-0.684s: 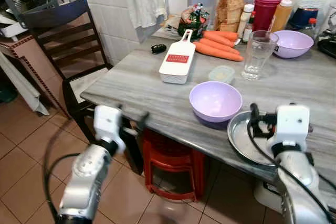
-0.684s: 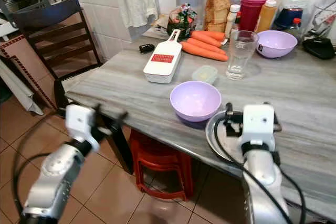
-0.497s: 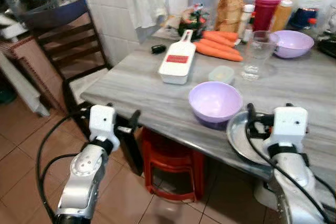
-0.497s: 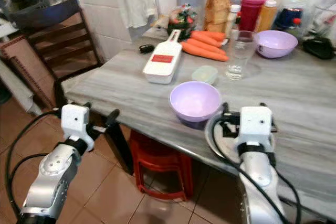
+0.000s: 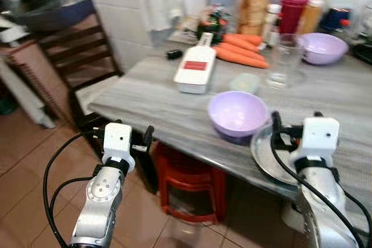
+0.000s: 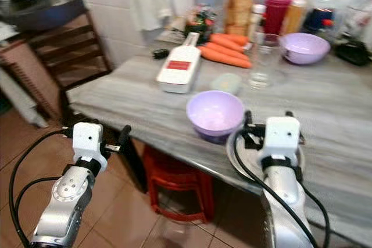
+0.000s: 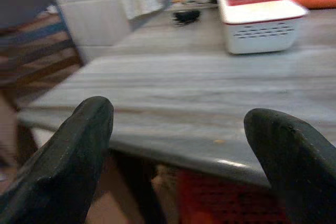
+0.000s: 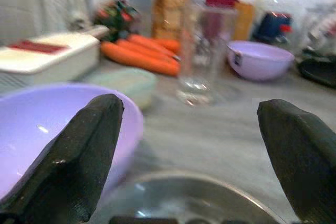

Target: Setting the table

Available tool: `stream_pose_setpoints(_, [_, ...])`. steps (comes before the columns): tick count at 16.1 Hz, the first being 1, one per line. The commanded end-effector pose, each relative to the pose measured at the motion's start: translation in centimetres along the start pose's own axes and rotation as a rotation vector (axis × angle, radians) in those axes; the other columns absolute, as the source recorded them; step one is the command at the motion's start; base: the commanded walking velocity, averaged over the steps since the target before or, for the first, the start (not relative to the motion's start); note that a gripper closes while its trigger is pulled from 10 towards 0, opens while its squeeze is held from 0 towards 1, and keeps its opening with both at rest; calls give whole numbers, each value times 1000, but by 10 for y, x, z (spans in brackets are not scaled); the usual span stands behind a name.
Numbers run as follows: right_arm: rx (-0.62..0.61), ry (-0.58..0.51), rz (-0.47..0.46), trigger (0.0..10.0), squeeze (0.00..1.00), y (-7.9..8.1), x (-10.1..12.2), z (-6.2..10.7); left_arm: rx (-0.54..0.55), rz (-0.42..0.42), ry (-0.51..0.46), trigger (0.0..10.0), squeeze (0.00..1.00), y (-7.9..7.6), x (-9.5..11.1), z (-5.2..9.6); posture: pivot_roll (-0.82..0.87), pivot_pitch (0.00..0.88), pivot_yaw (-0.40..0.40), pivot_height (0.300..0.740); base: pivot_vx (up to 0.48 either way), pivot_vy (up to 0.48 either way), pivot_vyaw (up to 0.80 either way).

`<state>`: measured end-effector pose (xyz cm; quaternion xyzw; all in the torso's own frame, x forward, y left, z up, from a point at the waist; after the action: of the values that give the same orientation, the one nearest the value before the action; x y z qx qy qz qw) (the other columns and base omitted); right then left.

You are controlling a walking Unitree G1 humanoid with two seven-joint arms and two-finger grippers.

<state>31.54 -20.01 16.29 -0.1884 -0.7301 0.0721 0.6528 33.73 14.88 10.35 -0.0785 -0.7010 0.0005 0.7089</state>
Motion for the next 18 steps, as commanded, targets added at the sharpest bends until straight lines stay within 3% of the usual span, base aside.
stream_pose_setpoints(1, [5, 0, -11, 10000, 0, 3, -1, -1, 28, -30, -15, 10000, 0, 7, 5, -3, -92, 0, 103, 740, -300, 0, 0])
stream_pose_setpoints(5, [7, -17, -11, 10000, 0, 4, 2, -3, 33, -34, -23, 10000, 0, 12, 9, -7, -103, 0, 103, 740, -306, 0, 0])
stream_pose_setpoints(12, [-4, -24, -1, 10000, 0, -2, 4, -8, 5, -20, -24, 10000, 0, 1, 8, -13, -114, 0, 95, 740, -317, 0, 0])
stream_pose_setpoints(18, [18, 49, -37, 10000, 0, 4, -8, -11, -21, -9, -33, 10000, 0, -6, 7, -14, -116, 0, 90, 740, -256, 0, 0])
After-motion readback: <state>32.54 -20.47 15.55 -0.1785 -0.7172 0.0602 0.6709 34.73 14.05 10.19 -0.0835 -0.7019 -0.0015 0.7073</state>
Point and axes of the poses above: a point about 5 cm out from each wrist's last joint towards the gripper, its own z axis pointing back from the gripper into the wrist, its own x axis along the axis of the wrist's last joint, y = z × x, the point moved 5 cm from there along -z, pointing out of the wrist towards the gripper, and after that the axes turned 12 degrees about z, right-handed, at the moved point
